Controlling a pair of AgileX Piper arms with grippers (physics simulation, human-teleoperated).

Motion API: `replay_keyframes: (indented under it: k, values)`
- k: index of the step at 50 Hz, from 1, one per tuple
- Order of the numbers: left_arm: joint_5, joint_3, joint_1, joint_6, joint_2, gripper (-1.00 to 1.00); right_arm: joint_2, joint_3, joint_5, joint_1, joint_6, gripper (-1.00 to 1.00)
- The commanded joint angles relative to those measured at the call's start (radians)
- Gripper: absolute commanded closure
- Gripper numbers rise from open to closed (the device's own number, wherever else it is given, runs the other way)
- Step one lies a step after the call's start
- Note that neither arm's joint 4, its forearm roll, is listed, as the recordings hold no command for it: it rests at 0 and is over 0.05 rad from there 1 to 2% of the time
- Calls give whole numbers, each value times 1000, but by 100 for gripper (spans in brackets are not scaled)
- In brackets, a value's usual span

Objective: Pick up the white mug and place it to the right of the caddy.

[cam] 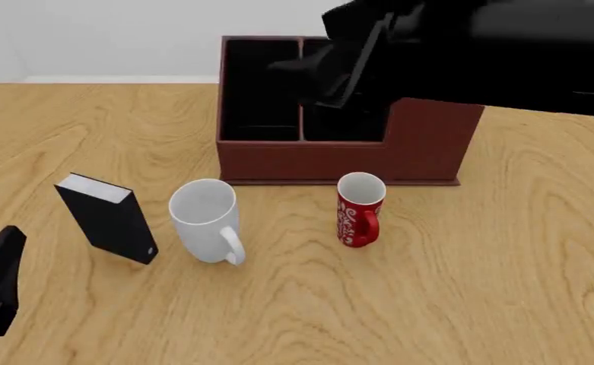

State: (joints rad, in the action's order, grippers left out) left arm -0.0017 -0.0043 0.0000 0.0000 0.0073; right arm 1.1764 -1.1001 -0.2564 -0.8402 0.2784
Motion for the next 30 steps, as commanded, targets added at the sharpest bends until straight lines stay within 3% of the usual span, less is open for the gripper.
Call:
replay_keyframes:
  k: [1,14,30]
  values:
    - [0,0,0,0,0,-100,70,-9,-18,1,-54,-100]
    - [0,0,0,0,0,-100,130,-28,-51,1,-122,-100]
    - [0,0,0,0,0,-100,258,-66,-67,-68,-231,-100]
